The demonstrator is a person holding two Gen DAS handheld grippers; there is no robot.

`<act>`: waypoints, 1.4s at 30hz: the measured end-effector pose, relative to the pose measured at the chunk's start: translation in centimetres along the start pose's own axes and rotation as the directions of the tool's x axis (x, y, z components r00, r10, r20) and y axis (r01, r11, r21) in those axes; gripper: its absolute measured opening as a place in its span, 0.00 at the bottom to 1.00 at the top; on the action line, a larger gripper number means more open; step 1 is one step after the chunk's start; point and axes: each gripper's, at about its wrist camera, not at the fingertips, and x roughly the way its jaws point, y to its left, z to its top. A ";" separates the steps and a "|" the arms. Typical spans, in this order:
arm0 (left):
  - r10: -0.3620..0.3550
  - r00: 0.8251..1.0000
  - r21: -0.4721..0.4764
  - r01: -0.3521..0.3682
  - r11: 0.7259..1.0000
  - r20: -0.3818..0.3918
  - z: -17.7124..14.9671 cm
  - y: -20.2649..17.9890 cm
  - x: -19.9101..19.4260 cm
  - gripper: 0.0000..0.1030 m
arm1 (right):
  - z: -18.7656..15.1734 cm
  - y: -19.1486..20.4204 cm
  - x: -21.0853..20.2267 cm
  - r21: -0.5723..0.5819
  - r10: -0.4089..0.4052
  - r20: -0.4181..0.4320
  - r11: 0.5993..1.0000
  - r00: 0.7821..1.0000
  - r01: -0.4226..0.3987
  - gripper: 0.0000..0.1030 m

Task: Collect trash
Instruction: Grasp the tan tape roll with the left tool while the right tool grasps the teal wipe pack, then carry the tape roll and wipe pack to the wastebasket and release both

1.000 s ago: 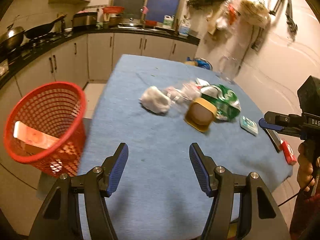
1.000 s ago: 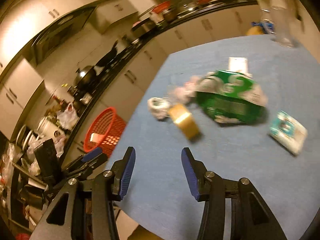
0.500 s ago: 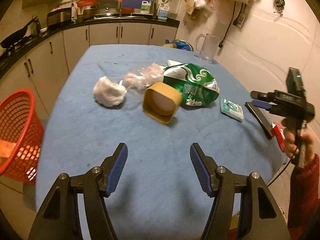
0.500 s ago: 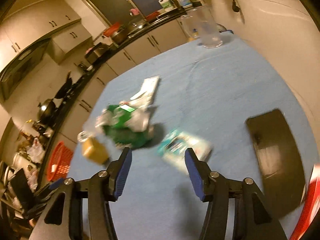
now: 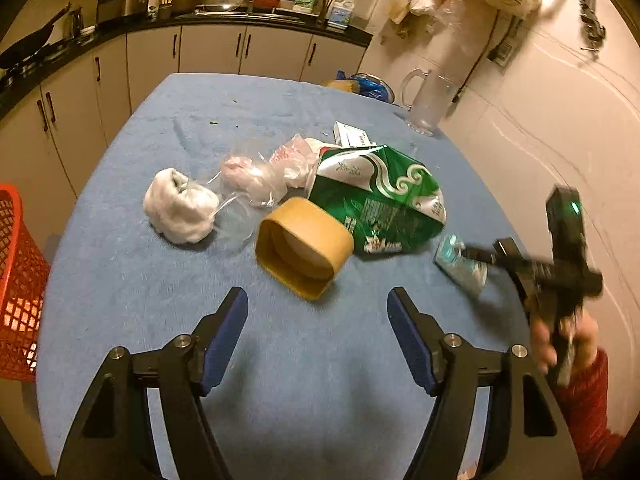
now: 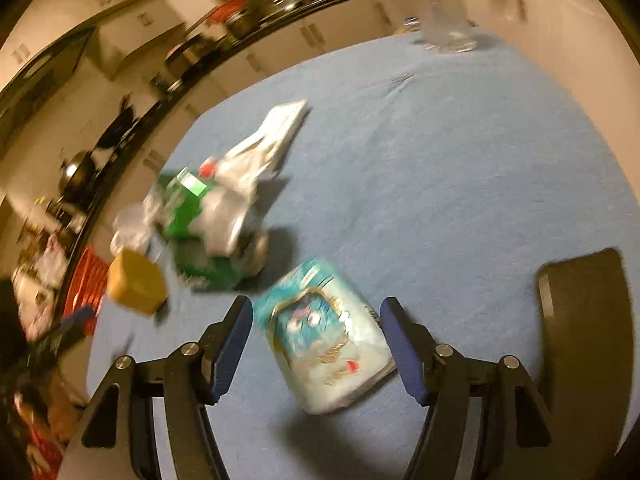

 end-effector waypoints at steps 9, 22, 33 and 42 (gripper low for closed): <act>0.049 0.998 -0.066 -0.051 0.997 -0.029 2.6 -1.6 4.0 0.64 | -2.9 3.7 0.0 -0.206 -0.045 -0.021 0.978 0.999 0.040 0.69; 0.048 0.998 -0.093 -0.052 0.994 -0.044 2.4 -1.2 6.1 0.20 | -2.1 1.9 -0.9 -0.058 0.001 0.009 0.998 1.000 0.000 0.72; 0.076 0.996 0.002 -0.076 0.997 0.045 -0.2 -0.9 1.6 0.20 | -2.9 6.9 2.1 -0.227 -0.239 0.024 0.944 0.971 0.239 0.75; 0.078 0.993 0.038 -0.081 0.996 0.085 -1.2 -0.6 -0.2 0.20 | -4.1 6.6 0.8 -0.209 -0.255 0.056 0.943 0.965 0.261 0.45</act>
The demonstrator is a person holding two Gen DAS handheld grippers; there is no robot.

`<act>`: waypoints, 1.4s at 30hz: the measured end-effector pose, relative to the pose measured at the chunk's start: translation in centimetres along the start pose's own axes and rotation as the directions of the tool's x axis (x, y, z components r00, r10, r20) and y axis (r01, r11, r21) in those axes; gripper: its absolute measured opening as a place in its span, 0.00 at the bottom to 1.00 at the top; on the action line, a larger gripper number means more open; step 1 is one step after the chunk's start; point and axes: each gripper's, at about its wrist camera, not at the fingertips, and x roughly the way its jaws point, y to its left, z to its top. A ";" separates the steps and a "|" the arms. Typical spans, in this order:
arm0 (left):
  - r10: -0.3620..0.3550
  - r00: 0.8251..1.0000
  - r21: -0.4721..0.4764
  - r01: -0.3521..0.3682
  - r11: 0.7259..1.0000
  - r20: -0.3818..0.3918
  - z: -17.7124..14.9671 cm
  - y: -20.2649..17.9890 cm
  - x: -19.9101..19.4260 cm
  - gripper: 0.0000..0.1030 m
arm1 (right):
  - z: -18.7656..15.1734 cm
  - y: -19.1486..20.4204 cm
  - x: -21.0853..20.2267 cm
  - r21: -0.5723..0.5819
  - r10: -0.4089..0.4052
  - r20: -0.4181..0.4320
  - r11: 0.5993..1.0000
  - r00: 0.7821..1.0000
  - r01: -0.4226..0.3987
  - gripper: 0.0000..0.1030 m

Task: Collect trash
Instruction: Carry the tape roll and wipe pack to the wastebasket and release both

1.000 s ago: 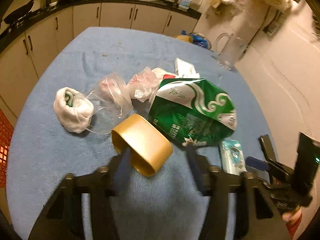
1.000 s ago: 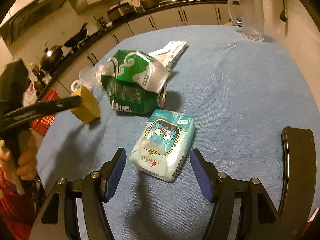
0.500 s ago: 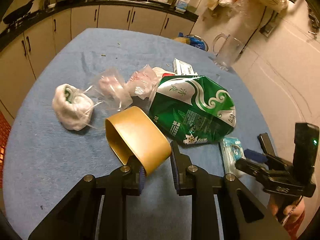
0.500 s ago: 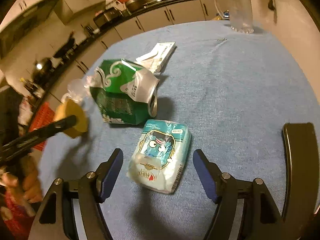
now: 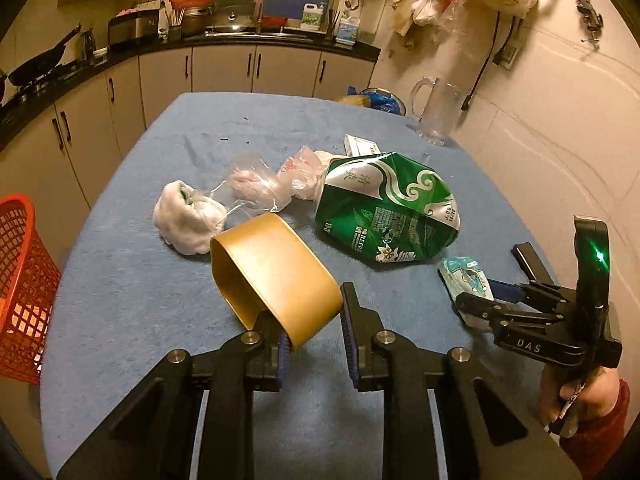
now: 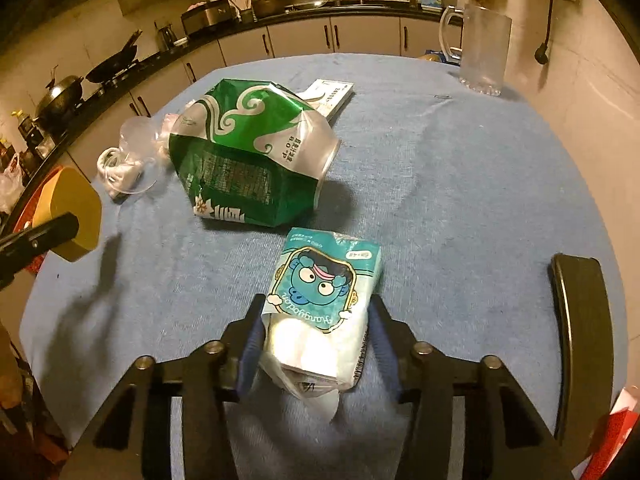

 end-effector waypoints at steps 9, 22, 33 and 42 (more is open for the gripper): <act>-0.007 1.000 -0.011 0.007 1.000 0.024 -0.8 1.3 -1.9 0.20 | -0.2 1.9 -3.0 0.002 0.076 0.077 0.997 0.994 -0.076 0.39; 0.036 0.997 -0.049 -0.032 0.998 0.070 -1.5 4.0 -5.0 0.20 | 1.2 7.5 -3.5 -0.059 0.238 0.066 0.970 0.969 -0.235 0.39; 0.105 0.986 -0.086 -0.094 0.992 0.133 -1.3 7.7 -8.6 0.20 | 3.0 13.9 -3.1 -0.148 0.334 0.037 0.934 0.942 -0.325 0.40; 0.151 0.972 -0.121 -0.130 0.984 0.181 -1.0 11.0 -11.4 0.20 | 4.8 18.6 -2.8 -0.198 0.391 0.020 0.904 0.920 -0.380 0.40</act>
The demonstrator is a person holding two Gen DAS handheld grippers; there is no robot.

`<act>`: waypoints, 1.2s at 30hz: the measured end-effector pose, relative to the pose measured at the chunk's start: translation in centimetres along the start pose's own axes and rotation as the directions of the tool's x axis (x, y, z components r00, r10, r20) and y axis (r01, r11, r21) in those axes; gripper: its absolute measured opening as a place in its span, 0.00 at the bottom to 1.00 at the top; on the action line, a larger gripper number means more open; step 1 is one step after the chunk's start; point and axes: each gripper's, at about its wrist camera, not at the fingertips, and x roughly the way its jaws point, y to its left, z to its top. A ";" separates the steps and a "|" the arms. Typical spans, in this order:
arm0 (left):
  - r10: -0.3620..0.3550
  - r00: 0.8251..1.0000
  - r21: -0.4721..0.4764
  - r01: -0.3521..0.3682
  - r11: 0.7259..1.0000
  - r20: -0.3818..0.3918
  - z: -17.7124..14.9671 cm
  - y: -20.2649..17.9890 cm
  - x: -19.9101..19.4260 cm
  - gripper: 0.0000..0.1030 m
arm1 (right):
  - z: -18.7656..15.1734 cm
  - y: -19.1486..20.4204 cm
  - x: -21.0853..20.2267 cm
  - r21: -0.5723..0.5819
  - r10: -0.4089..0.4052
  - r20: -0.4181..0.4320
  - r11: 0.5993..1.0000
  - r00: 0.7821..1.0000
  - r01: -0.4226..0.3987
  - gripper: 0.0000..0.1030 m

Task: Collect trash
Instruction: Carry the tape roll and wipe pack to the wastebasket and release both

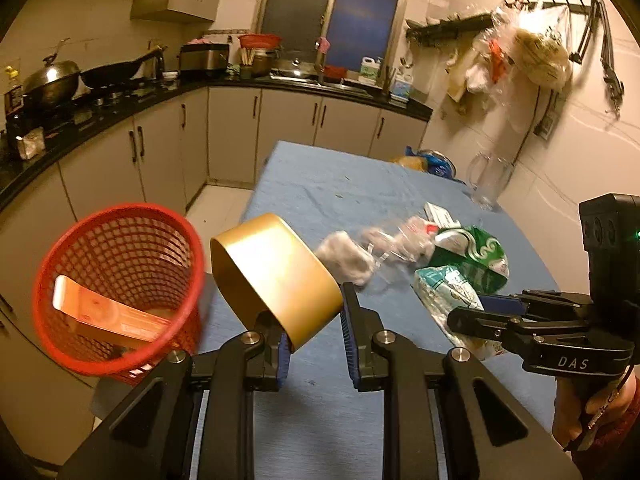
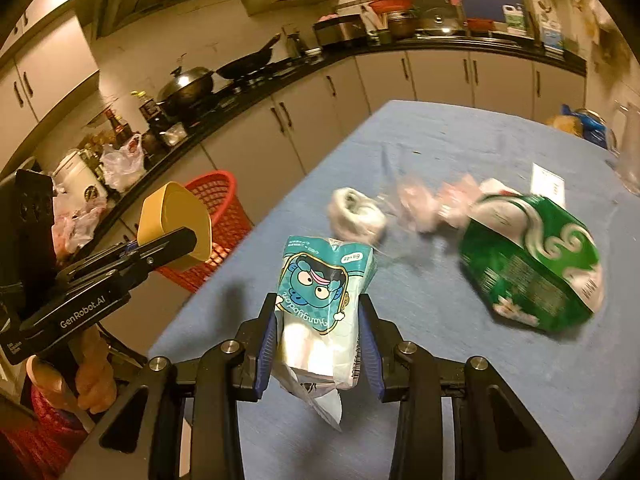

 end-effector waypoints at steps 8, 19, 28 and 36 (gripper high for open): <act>0.050 0.997 -0.037 -0.048 0.998 0.055 1.6 3.9 -2.2 0.21 | 2.9 3.5 2.2 -0.036 0.076 -0.021 0.996 0.997 -0.077 0.40; 0.135 0.989 -0.121 -0.126 0.985 0.063 2.3 10.7 -3.0 0.21 | 7.6 8.6 6.4 -0.029 0.217 -0.060 0.975 0.974 -0.219 0.40; 0.156 0.988 -0.162 -0.152 0.975 0.009 1.1 14.4 -1.3 0.21 | 10.4 11.2 11.8 0.049 0.323 -0.115 0.946 0.939 -0.319 0.40; 0.155 0.988 -0.169 -0.155 0.973 -0.015 -0.2 15.7 -0.6 0.21 | 10.9 12.1 15.5 0.099 0.355 -0.159 0.934 0.921 -0.342 0.40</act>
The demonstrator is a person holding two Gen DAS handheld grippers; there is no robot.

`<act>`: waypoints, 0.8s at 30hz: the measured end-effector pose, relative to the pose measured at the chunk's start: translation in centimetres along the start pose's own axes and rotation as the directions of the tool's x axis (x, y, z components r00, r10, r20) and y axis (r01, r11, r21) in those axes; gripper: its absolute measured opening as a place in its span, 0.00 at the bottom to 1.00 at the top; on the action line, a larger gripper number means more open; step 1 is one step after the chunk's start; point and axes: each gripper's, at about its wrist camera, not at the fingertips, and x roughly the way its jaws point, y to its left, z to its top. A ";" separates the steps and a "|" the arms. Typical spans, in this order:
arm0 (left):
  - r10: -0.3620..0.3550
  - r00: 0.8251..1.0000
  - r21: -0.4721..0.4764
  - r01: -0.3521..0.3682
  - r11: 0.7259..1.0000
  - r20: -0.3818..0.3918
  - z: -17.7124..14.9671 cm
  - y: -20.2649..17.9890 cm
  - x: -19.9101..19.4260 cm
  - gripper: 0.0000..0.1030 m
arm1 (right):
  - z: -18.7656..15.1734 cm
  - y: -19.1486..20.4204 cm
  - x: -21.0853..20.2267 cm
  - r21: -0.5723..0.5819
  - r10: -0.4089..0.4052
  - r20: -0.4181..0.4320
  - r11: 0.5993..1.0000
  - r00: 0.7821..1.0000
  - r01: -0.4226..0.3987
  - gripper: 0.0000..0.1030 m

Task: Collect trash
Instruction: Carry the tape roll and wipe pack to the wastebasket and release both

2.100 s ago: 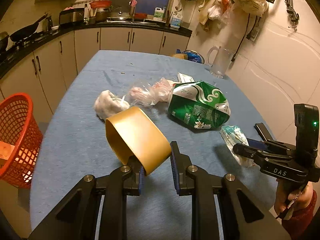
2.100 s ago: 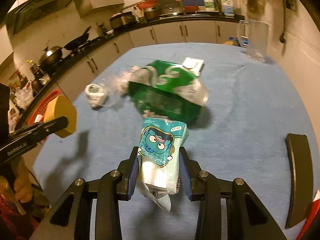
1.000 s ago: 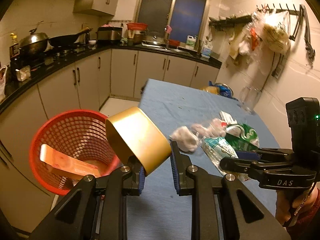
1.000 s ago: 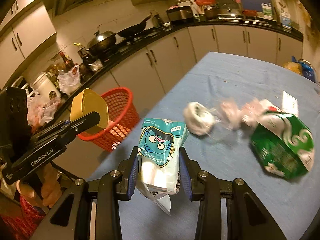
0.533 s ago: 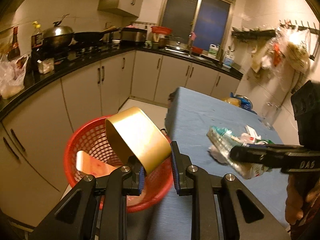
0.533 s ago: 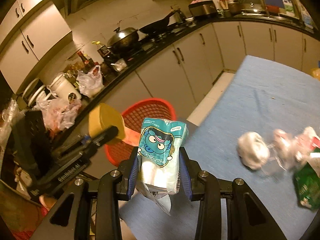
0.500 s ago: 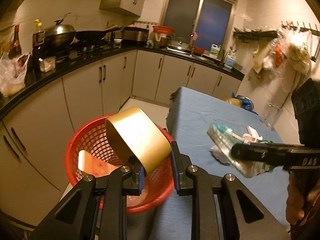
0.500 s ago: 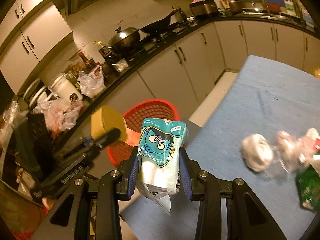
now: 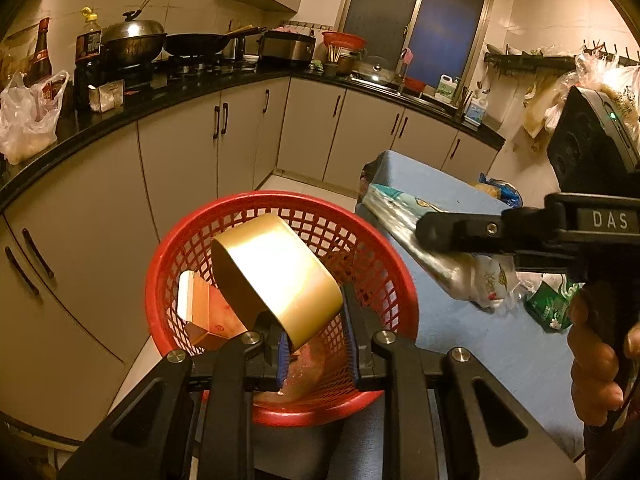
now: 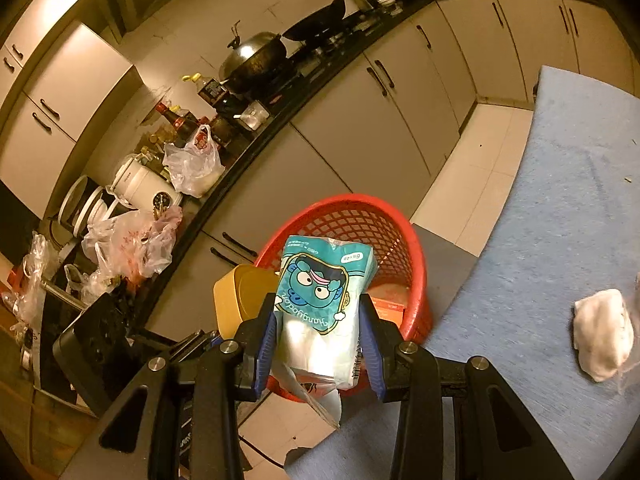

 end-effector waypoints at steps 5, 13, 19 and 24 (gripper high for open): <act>-0.004 1.000 -0.005 0.004 1.000 -0.007 -0.4 0.3 0.3 0.21 | 0.3 0.0 0.8 0.006 -0.005 -0.007 1.000 1.000 0.005 0.40; -0.004 1.000 -0.014 0.004 1.000 -0.027 -0.9 0.8 1.0 0.21 | 1.0 -0.5 3.3 0.021 -0.031 -0.038 0.999 0.999 0.032 0.42; -0.005 1.000 -0.017 0.005 1.000 -0.031 -1.2 1.3 1.1 0.21 | 1.2 -0.7 5.3 0.030 -0.053 -0.064 0.998 0.997 0.055 0.48; -0.005 0.999 -0.027 0.004 1.000 -0.034 -1.3 1.8 1.0 0.27 | 1.3 -0.8 5.6 0.041 -0.058 -0.065 0.997 0.996 0.061 0.52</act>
